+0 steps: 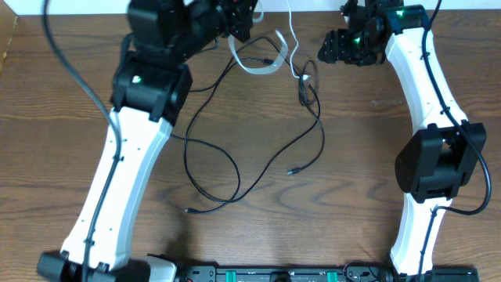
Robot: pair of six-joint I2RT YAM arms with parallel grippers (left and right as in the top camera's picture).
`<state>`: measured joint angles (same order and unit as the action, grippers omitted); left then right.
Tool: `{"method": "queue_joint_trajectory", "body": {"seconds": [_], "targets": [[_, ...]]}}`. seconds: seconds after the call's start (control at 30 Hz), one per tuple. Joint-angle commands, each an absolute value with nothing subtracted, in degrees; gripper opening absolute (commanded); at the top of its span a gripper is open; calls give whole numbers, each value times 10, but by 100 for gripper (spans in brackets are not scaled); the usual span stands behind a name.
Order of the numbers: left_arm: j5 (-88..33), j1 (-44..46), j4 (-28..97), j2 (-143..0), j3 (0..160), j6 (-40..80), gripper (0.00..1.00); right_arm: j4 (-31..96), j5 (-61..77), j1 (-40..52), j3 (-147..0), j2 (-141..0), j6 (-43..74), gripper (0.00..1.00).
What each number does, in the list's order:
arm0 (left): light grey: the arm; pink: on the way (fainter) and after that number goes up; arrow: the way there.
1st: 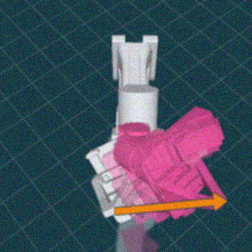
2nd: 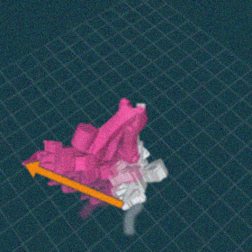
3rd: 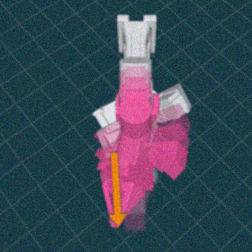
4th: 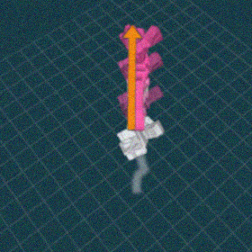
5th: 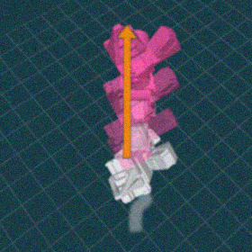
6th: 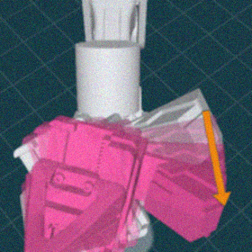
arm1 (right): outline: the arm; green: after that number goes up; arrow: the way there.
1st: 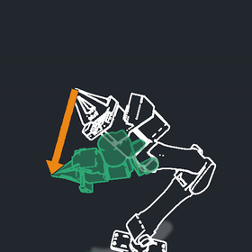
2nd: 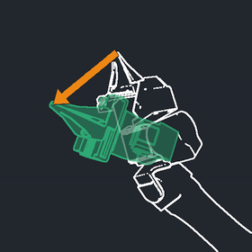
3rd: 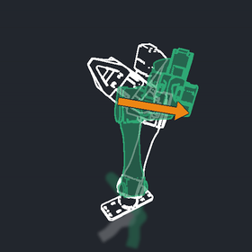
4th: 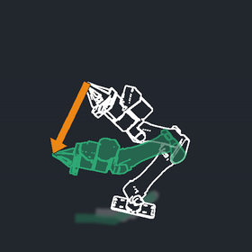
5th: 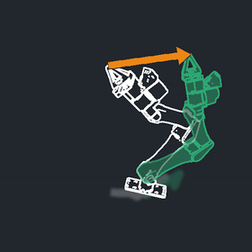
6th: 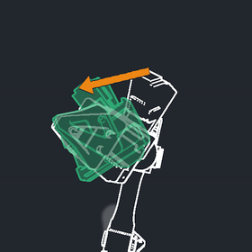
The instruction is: Untangle cables
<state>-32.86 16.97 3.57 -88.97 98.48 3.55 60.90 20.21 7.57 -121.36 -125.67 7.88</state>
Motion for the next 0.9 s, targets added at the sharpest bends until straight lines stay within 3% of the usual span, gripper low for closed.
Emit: {"method": "queue_joint_trajectory", "body": {"seconds": [0.0, 0.07, 0.27, 0.4, 0.7, 0.87], "targets": [[-340, 167, 11, -852, 1010, 65, 8, 592, 280, 75, -1217, -1264, 4, 69], [-341, 167, 5, -852, 1010, 65, 7, 580, 341, 75, -1217, -1264, -62, 72], [-350, 168, -32, -854, 1010, 81, 7, 570, 362, 95, -1210, -1267, -14, 71], [-273, 168, -35, -854, 1010, 126, 7, 568, 361, 135, -1197, -1267, -8, 68], [-24, 168, -6, -875, 1009, 169, 7, 554, 223, 212, -1190, -1267, 151, 66], [53, 168, -5, -917, 1009, 182, 7, 547, 175, 241, -1190, -1267, 197, 65]]}}
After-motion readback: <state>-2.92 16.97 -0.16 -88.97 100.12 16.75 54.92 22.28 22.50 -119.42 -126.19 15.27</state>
